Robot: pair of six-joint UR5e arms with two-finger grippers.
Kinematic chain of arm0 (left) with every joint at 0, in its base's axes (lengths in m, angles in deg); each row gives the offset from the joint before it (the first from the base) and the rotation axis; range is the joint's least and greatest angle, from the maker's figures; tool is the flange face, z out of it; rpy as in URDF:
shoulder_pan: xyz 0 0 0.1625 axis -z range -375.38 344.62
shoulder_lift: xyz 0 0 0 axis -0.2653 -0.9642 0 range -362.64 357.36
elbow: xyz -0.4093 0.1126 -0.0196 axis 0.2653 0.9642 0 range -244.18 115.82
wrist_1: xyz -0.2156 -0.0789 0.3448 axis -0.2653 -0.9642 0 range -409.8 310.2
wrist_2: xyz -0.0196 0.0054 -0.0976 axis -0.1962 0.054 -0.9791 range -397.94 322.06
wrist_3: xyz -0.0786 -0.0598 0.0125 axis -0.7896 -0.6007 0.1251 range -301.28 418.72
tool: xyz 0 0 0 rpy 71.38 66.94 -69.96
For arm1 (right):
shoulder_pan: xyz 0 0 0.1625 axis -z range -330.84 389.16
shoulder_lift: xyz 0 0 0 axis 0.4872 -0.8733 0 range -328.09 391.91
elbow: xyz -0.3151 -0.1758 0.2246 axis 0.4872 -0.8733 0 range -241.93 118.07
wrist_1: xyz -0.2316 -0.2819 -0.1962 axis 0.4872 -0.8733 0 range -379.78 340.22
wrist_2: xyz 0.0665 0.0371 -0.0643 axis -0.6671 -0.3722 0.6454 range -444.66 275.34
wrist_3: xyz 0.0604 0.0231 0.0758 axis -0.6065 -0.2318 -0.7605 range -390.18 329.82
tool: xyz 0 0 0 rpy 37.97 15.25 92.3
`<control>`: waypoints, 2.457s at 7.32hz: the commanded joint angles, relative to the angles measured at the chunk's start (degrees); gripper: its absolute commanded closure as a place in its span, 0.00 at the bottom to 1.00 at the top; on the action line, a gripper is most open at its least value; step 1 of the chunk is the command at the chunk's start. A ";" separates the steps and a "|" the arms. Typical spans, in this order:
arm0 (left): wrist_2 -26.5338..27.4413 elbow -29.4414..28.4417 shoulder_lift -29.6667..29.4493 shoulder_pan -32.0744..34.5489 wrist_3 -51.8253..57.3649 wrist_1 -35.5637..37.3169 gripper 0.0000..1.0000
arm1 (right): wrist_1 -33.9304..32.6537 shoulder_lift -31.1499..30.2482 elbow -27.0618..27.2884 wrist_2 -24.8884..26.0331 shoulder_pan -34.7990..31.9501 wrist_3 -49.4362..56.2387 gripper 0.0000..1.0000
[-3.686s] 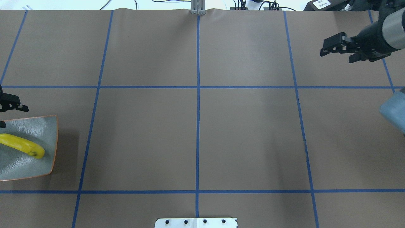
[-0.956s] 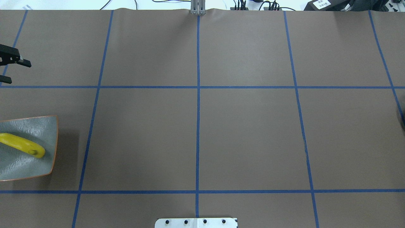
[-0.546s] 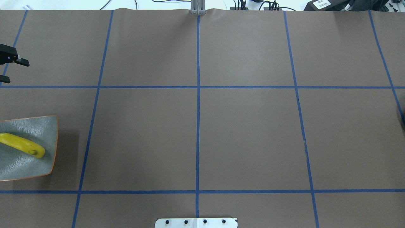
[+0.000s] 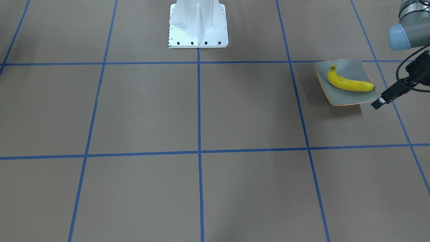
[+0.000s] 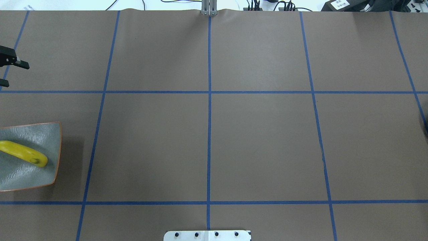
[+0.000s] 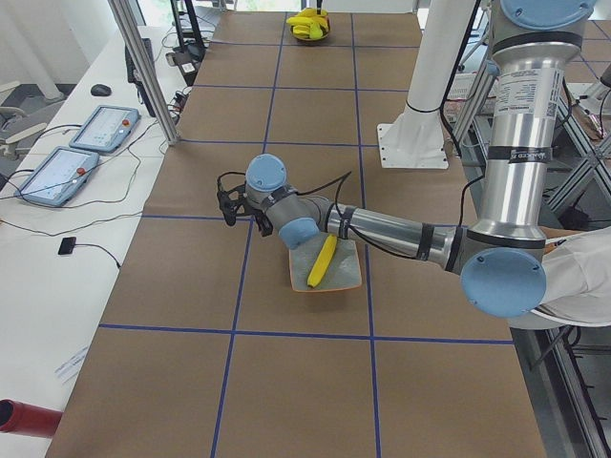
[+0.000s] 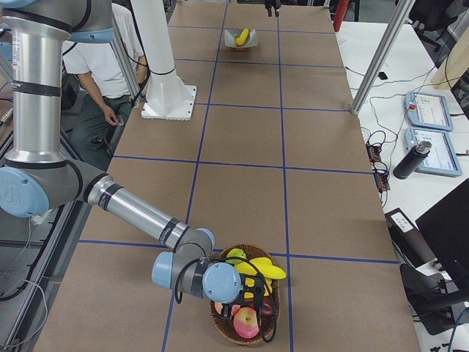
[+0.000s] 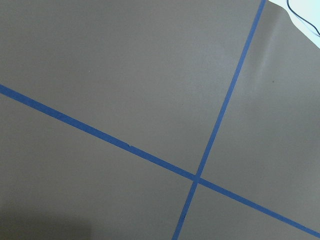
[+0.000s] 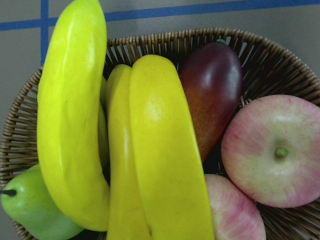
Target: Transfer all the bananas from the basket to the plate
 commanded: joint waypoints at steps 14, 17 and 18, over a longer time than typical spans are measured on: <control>-0.70 -0.07 -1.83 0.11 -0.86 0.53 0.01 | -0.88 8.85 7.97 0.45 -3.71 -1.08 1.00; -0.70 -1.03 -9.72 -0.06 -2.86 7.46 0.01 | -0.53 10.54 21.37 -0.52 9.94 -25.79 1.00; -0.70 -2.26 -12.71 -0.15 -5.15 7.38 0.01 | -0.53 13.76 24.73 -1.57 15.57 -35.71 1.00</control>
